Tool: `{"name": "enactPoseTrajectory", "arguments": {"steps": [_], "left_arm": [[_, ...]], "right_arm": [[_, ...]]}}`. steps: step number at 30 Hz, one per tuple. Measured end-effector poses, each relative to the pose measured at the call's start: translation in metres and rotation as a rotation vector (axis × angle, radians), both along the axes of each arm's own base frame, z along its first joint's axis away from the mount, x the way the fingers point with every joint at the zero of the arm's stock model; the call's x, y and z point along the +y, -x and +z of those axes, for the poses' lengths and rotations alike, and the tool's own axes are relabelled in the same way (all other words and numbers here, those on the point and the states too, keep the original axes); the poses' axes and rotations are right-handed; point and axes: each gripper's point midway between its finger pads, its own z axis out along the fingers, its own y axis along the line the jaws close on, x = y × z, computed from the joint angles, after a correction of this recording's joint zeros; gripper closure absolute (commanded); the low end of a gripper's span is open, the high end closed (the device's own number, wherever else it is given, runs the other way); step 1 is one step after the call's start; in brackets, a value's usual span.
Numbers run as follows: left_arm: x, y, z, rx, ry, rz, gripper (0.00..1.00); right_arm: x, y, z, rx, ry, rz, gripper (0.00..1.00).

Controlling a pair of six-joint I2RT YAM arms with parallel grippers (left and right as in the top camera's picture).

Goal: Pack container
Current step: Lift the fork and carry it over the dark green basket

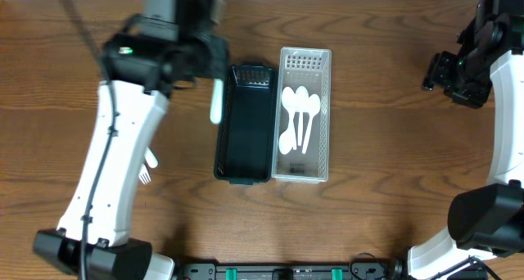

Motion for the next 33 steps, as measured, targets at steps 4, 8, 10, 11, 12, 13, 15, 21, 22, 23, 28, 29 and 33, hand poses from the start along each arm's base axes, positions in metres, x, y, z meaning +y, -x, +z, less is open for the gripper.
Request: {"name": "enactPoseTrajectory", "arguments": {"steps": [4, 8, 10, 11, 12, 13, 15, 21, 22, 23, 28, 29, 33], "left_arm": [[-0.02, 0.009, -0.032, 0.06, -0.132, -0.119, 0.94], [-0.029, 0.004, -0.072, 0.142, -0.207, -0.165, 0.94], [-0.031, 0.0, -0.093, 0.186, -0.232, -0.17, 0.94], [-0.033, -0.001, -0.106, 0.215, -0.246, -0.173, 0.94], [-0.033, -0.002, -0.114, 0.234, -0.253, -0.174, 0.94], [-0.034, -0.003, -0.123, 0.256, -0.26, -0.175, 0.94], [-0.034, -0.004, -0.14, 0.294, -0.272, -0.175, 0.94], [-0.036, -0.011, -0.177, 0.372, -0.276, -0.124, 0.94], [-0.037, -0.011, -0.182, 0.384, -0.275, -0.11, 0.94], [-0.037, -0.011, -0.185, 0.391, -0.274, -0.102, 0.94], [-0.037, -0.015, -0.19, 0.402, -0.256, -0.044, 0.94], [-0.037, -0.015, -0.19, 0.403, -0.255, -0.031, 0.94], [-0.035, -0.016, -0.19, 0.406, -0.253, 0.013, 0.94]], "right_arm": [[-0.003, 0.0, 0.0, 0.003, 0.017, -0.003, 0.32], [-0.004, 0.001, 0.0, 0.007, 0.025, -0.004, 0.31], [-0.005, 0.002, 0.0, 0.009, 0.028, -0.004, 0.31], [-0.005, 0.002, 0.0, 0.01, 0.029, -0.003, 0.31], [-0.005, 0.002, 0.0, 0.01, 0.03, -0.002, 0.31], [-0.005, 0.002, 0.0, 0.011, 0.031, -0.002, 0.31], [-0.005, 0.002, 0.0, 0.012, 0.031, -0.002, 0.31], [-0.005, 0.003, -0.001, 0.014, 0.032, 0.004, 0.31], [-0.005, 0.003, -0.001, 0.015, 0.032, 0.005, 0.31], [-0.005, 0.003, -0.001, 0.015, 0.032, 0.005, 0.31], [-0.005, 0.003, -0.001, 0.015, 0.032, 0.006, 0.31], [-0.005, 0.003, -0.001, 0.015, 0.032, 0.008, 0.31], [-0.005, 0.003, -0.001, 0.016, 0.033, 0.012, 0.31]]}}
